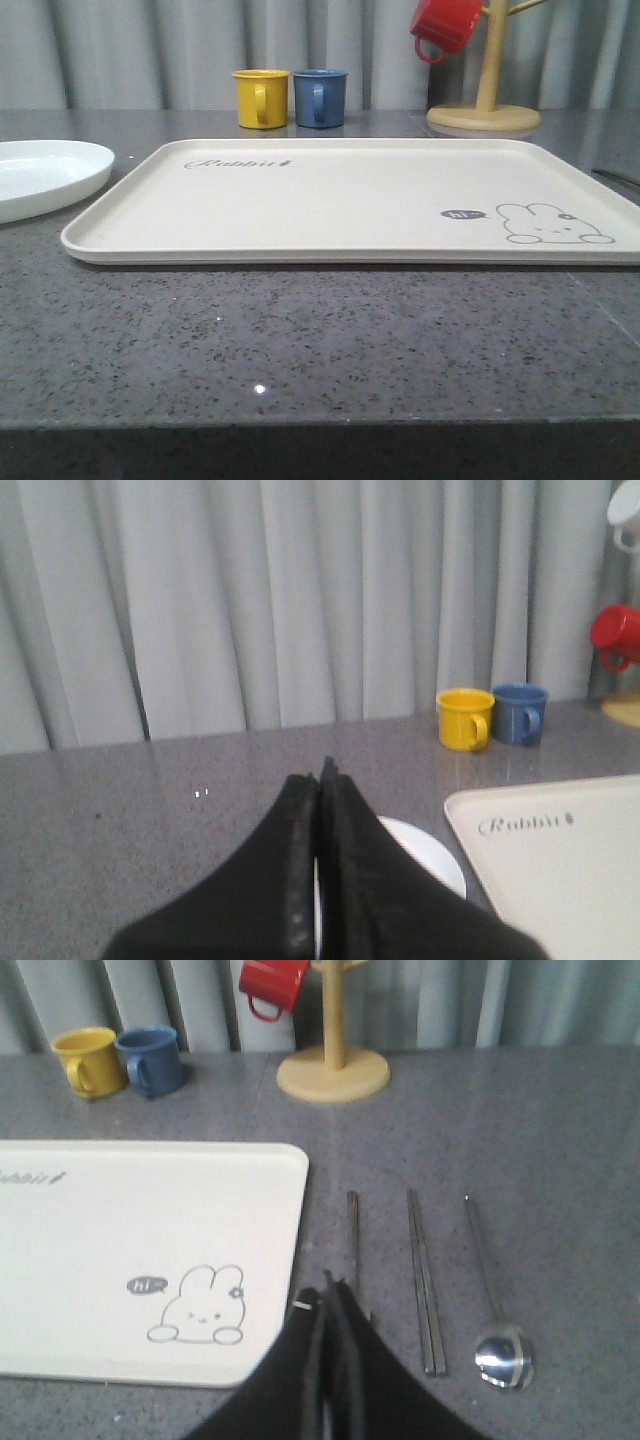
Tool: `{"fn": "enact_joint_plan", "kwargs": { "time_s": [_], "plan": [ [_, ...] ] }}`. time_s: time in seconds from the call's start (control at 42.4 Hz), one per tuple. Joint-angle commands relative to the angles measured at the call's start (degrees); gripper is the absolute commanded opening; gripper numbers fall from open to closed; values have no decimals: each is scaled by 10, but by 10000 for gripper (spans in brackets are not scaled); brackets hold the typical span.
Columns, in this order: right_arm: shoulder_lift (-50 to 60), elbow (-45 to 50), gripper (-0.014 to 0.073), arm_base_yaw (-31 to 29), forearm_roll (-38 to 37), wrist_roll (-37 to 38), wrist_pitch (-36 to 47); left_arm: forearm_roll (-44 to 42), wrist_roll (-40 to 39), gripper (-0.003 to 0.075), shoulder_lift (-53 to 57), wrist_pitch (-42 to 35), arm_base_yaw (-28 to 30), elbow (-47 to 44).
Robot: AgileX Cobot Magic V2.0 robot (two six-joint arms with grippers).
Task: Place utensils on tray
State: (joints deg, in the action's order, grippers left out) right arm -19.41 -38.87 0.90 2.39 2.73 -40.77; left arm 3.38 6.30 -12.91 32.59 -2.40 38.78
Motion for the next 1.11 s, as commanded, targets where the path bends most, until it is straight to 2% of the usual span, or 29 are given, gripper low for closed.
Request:
{"fn": "enact_joint_plan", "kwargs": {
  "time_s": [0.0,0.424,0.518,0.589,0.683,0.754,0.801,0.848,1.084],
  "plan": [
    [-42,-25,-113,-1,-2,-3,12,3,-4,-20,-46,-13,0,26],
    [-91,-23,-103,-1,-14,-3,3,3,-4,-20,-106,-2,0,26],
    [-92,-23,-8,-1,-20,-10,2,3,-4,-4,-109,4,0,26],
    [-92,-23,122,-1,-20,-12,1,3,-4,75,-111,9,0,26],
    [-92,-23,358,-1,-20,-12,1,3,-4,285,-111,13,0,26],
    [-92,-23,469,-1,-20,-12,1,3,-4,463,-111,13,0,26],
    [-92,-23,507,-1,-20,-12,1,3,-4,532,-111,16,0,26],
    [-92,-23,518,-1,-20,-12,1,3,-4,559,-111,24,0,26],
    [-92,-23,517,-1,-20,-12,1,-1,-4,542,-176,82,0,29]
  ]
}}
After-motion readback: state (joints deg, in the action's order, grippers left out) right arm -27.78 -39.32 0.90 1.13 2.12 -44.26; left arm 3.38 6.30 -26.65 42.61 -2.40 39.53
